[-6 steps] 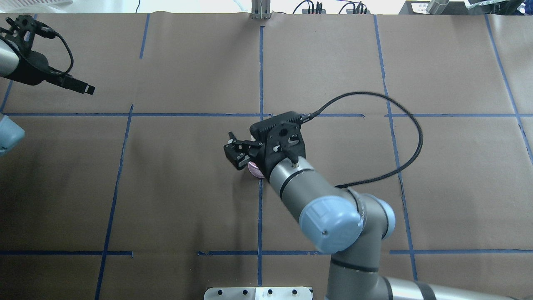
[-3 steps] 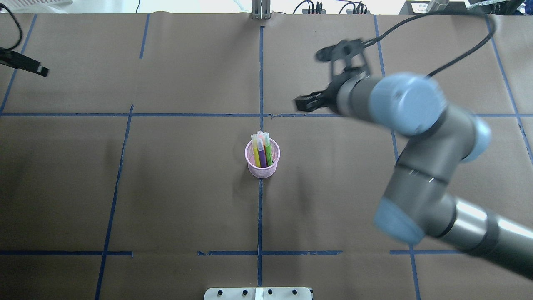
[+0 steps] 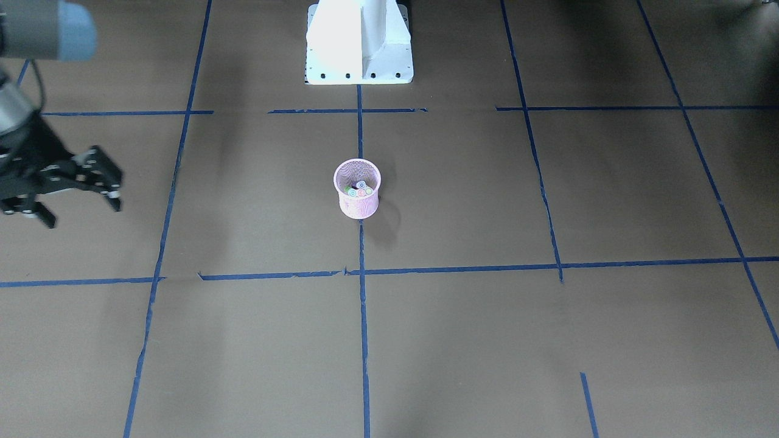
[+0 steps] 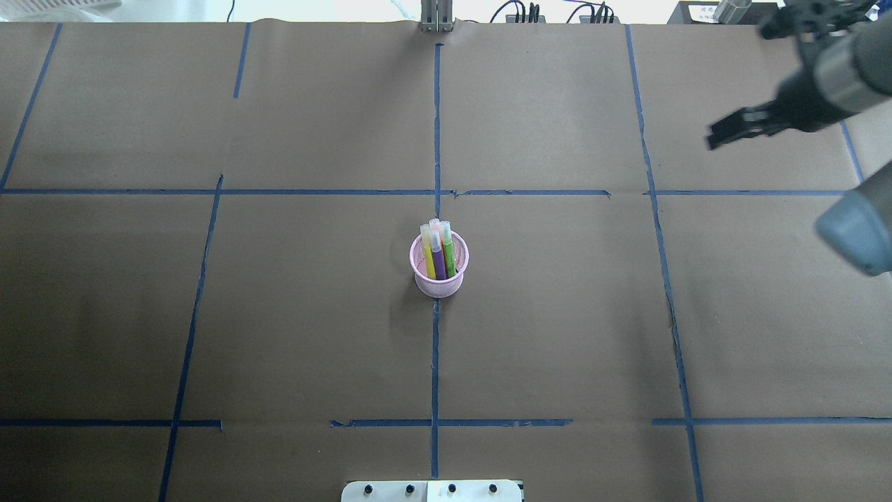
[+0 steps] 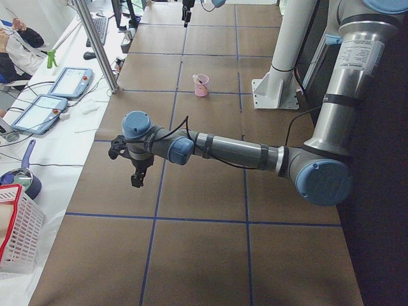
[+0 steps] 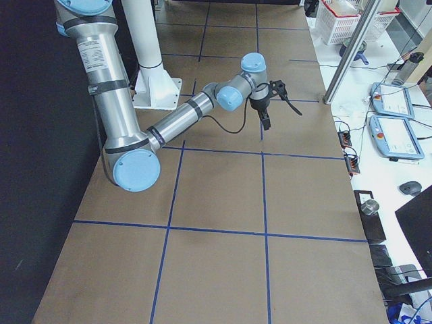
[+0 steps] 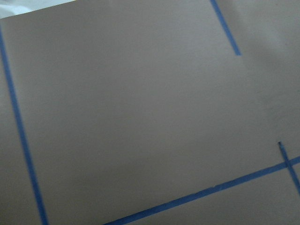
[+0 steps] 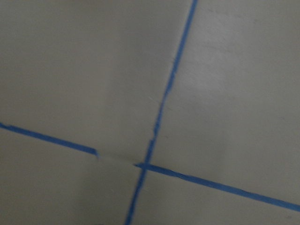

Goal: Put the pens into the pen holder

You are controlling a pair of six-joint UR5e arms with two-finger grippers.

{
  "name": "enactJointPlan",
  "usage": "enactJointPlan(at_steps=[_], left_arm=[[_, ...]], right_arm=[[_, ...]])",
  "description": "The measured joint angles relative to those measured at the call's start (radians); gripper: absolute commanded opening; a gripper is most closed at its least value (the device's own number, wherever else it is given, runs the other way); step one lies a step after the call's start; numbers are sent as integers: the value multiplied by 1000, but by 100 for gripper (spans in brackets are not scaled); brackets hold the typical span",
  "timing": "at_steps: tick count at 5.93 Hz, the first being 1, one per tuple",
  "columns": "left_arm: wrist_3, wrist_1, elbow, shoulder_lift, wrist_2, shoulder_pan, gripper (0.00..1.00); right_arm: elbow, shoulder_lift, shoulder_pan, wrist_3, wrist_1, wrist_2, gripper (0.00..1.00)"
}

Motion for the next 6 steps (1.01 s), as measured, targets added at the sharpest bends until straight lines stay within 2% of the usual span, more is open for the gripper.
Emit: enactJointPlan(at_steps=[1,3,4,6], left_arm=[[24,42,0,55,-3,-52,100],[59,66,-9,164,-6,-84,100],[63,67,-20,198,-7,-87,100],[65,68,-62,245,-7,-86,100]], right_arm=[[-62,-83,113,-183,-5,88,100],[-162,-196,287,-427,-9,186,100],[-208,-234,336,-468,-5,216,100],[-238,-277,398,-484,3,205,100]])
